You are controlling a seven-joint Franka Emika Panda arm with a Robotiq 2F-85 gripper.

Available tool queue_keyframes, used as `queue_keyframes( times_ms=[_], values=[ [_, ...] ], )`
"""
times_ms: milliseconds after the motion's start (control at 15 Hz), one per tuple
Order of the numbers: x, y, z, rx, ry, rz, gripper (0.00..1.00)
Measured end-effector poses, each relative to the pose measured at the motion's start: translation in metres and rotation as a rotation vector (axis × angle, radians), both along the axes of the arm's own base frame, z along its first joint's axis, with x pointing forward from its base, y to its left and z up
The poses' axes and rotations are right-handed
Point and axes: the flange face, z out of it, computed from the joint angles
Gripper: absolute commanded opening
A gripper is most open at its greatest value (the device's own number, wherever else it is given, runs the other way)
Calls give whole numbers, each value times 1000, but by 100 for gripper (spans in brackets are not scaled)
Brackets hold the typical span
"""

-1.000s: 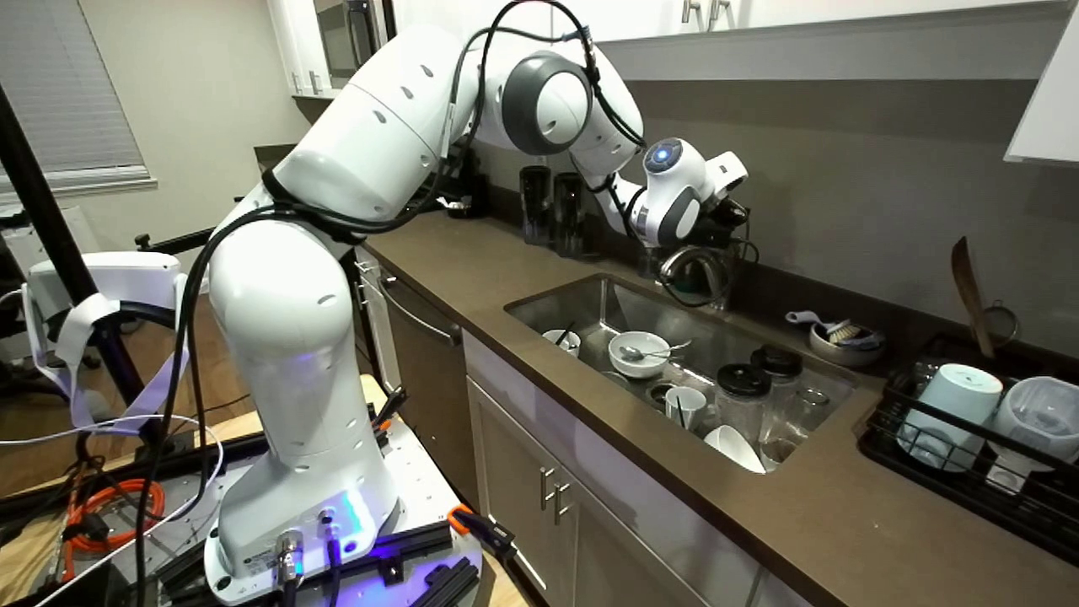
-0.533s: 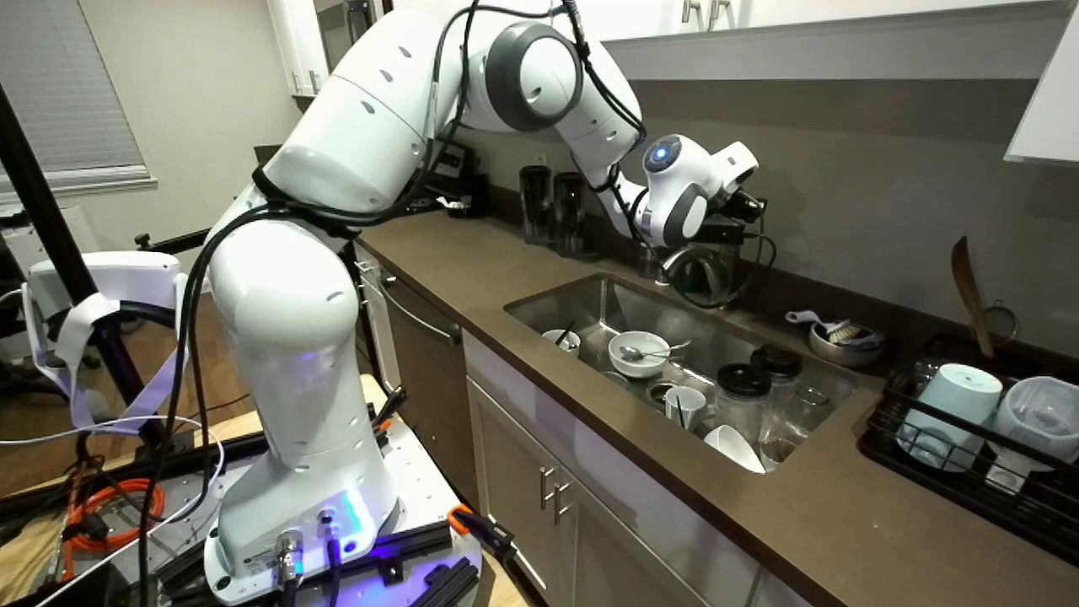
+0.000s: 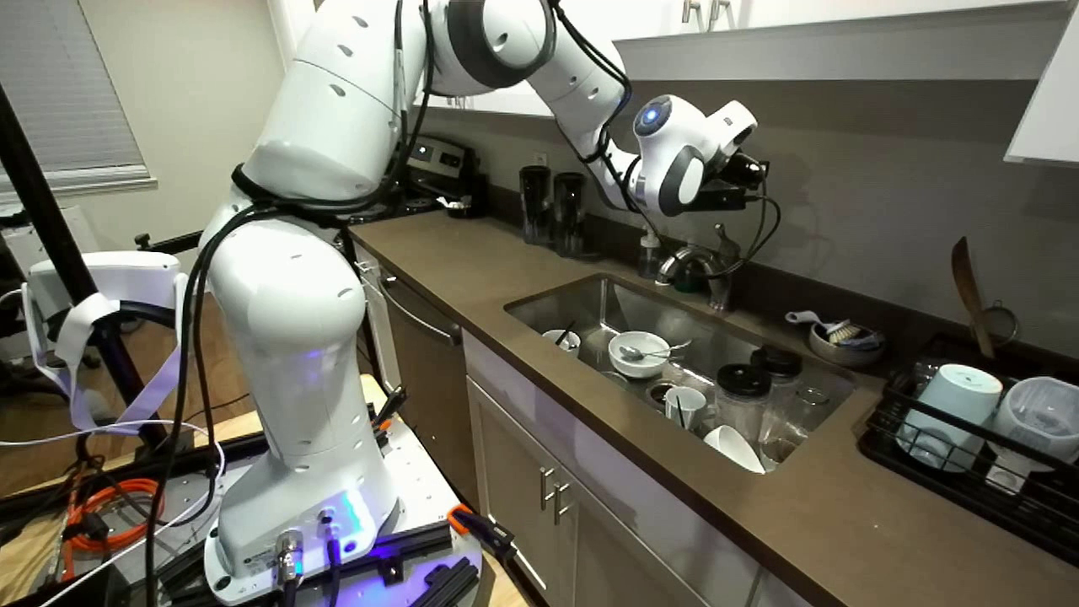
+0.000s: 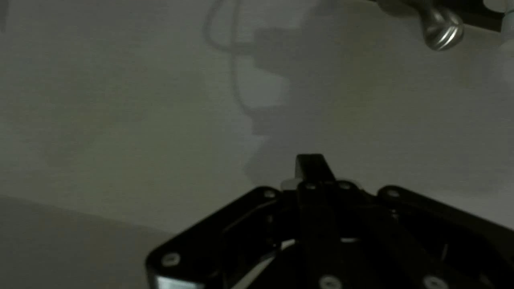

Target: Push the faucet handle downwards

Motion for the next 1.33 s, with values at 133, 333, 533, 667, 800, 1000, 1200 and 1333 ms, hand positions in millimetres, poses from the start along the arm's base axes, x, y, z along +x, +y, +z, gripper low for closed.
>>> queue_keyframes(
  times_ms=[133,333,533,667,800,1000,1200,1333],
  values=[
    [-14,0,2,7,20,-2,0],
    [-43,-3,0,19,66,-9,0],
    [-83,-3,-10,29,131,-6,0],
    [-114,0,-20,33,183,7,0],
    [-148,6,-30,30,235,31,0],
    [-197,14,-36,17,302,71,0],
    [-230,17,-33,2,369,88,0],
    [-243,16,-28,-4,401,86,0]
  ],
)
